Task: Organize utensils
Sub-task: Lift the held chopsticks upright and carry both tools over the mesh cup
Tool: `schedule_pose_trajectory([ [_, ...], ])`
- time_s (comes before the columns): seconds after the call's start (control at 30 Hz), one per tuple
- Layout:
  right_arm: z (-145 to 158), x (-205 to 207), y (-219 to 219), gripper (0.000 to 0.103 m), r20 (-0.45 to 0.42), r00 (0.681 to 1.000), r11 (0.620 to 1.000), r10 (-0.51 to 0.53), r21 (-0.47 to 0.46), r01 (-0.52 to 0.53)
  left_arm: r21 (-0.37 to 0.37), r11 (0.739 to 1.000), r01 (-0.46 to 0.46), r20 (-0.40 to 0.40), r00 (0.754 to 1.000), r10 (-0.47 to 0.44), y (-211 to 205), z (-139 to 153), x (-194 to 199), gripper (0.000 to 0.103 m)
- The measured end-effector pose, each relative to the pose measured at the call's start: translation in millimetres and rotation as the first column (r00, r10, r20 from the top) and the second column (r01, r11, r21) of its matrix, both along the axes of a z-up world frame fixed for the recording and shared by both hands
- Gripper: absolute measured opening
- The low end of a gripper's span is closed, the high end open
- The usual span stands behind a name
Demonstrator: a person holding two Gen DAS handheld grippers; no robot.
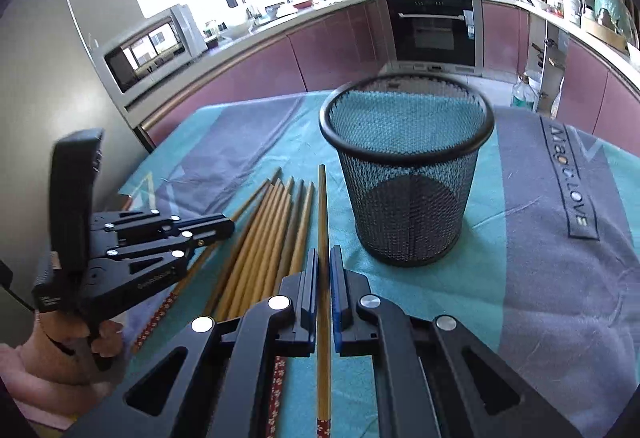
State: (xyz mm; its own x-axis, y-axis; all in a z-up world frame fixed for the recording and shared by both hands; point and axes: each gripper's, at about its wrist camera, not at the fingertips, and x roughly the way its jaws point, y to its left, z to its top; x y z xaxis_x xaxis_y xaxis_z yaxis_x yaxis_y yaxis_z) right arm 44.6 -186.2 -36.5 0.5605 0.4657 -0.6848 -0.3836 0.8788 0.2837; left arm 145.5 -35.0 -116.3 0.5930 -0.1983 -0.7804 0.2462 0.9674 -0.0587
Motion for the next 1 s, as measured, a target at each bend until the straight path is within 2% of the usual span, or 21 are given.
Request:
schedule_pose_trajectory([
  [0.33, 60, -20, -33, 0.005, 0.170, 0.985, 0.992, -0.039, 0.122, 0.019, -0.073, 0.996, 0.051, 0.050, 0.998, -0.047, 12, 33, -19, 0.007],
  [0.63, 110, -25, -59, 0.005, 0.299, 0.950, 0.980, -0.089, 0.195, 0.030, -0.176, 0.980, 0.096, 0.120, 0.990, -0.076, 32, 73, -42, 0.007],
  [0.8, 135, -18, -67, 0.005, 0.356, 0.929, 0.978, -0.101, 0.206, 0.028, -0.222, 0.969, 0.110, 0.176, 0.982, -0.071, 41, 98, -49, 0.007],
  [1.0, 155, -9, -81, 0.005, 0.395, 0.908, 0.972, -0.141, 0.229, 0.052, -0.222, 0.968, 0.118, 0.251, 0.966, -0.061, 43, 136, -53, 0.007],
])
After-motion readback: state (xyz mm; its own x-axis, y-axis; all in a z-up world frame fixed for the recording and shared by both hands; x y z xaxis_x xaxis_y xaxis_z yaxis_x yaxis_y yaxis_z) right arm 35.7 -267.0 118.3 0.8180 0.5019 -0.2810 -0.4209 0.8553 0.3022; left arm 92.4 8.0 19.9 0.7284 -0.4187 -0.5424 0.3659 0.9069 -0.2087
